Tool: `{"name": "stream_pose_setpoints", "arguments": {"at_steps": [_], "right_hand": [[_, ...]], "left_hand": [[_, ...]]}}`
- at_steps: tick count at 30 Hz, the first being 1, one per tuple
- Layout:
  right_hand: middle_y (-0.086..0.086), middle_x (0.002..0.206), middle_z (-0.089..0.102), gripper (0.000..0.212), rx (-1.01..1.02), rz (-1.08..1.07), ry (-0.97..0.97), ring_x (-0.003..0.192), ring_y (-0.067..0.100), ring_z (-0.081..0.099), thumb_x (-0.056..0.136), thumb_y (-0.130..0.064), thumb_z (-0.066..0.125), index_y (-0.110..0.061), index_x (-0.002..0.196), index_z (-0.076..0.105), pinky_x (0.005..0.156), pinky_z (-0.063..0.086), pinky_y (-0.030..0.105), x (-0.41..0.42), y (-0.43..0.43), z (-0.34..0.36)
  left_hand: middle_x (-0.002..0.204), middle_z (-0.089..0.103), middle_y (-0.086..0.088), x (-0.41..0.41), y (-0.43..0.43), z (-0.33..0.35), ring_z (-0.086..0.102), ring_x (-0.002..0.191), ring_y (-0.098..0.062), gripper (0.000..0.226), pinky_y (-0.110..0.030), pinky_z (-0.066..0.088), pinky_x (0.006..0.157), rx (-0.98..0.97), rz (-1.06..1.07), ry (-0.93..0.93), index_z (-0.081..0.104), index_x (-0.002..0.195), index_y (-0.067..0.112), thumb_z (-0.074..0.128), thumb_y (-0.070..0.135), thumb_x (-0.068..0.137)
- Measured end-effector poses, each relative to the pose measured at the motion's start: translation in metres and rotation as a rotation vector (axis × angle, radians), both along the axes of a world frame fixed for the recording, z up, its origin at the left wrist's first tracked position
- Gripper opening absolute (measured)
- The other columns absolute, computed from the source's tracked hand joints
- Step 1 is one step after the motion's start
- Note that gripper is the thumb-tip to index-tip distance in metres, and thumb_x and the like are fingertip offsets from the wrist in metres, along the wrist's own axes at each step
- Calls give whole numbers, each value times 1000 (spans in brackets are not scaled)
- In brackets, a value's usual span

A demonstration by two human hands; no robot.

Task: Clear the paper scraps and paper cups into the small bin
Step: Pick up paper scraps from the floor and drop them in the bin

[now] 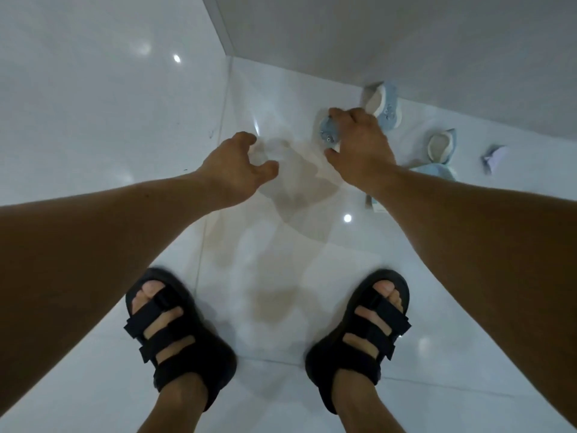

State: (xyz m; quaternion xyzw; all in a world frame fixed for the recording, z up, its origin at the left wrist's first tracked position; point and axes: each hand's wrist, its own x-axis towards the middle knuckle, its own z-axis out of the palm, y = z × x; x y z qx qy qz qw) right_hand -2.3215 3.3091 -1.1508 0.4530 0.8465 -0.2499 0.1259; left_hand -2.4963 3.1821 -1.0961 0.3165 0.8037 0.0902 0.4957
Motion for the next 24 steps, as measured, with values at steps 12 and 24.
{"name": "stream_pose_setpoints", "arguments": {"at_steps": [12, 24], "right_hand": [[5, 143, 43, 97, -253, -18, 384, 130, 19, 43, 73, -40, 83, -18, 150, 29, 100, 41, 34, 5, -53, 78], [13, 144, 33, 75, 132, -128, -57, 125, 35, 39, 86, -39, 67, -27, 149, 29, 96, 43, 45, 32, 39, 7]], "left_hand": [[104, 67, -4, 36, 23, 42, 66, 97, -23, 27, -42, 55, 89, 67, 317, -416, 58, 114, 18, 64, 29, 90], [86, 62, -1, 7, -3, -10, 61, 75, -16, 17, -21, 42, 52, 34, 280, -99, 57, 102, 17, 61, 24, 86]]}}
